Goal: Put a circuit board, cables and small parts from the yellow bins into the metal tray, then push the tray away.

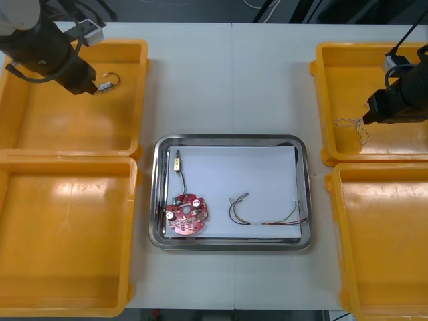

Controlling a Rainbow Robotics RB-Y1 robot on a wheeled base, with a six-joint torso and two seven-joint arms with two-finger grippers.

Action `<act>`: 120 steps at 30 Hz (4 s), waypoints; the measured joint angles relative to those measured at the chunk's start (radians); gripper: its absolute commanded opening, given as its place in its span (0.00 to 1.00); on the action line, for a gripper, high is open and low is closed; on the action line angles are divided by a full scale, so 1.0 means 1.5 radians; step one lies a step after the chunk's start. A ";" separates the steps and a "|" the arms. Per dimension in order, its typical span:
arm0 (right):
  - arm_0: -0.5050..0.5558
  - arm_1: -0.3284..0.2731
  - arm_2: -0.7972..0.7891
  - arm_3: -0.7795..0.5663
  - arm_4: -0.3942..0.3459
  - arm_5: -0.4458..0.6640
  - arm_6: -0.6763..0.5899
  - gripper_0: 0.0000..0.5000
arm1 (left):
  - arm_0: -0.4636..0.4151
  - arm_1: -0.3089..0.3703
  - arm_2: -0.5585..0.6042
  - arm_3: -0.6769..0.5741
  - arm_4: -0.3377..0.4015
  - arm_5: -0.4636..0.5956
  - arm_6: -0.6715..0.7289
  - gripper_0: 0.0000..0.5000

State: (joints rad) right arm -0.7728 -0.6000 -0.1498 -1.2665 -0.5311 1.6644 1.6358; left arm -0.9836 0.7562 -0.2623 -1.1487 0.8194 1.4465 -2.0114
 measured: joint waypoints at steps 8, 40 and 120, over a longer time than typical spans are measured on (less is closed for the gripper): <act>0.000 0.000 -0.003 -0.001 -0.003 0.000 -0.038 1.00 | -0.018 0.001 0.007 0.084 0.009 -0.014 -0.062 1.00; -0.232 0.005 -0.010 0.388 0.119 -0.089 -0.351 1.00 | -0.034 -0.015 -0.012 0.105 0.039 -0.109 -0.114 1.00; -0.190 0.050 -0.010 0.448 0.064 -0.293 -0.593 0.00 | 0.003 -0.073 -0.069 0.066 -0.053 -0.178 -0.151 0.00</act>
State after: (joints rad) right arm -1.0573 -0.5256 -0.1649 -0.5937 -0.4357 1.2255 0.7465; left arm -0.9798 0.6465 -0.3665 -1.0490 0.7399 1.1794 -2.2376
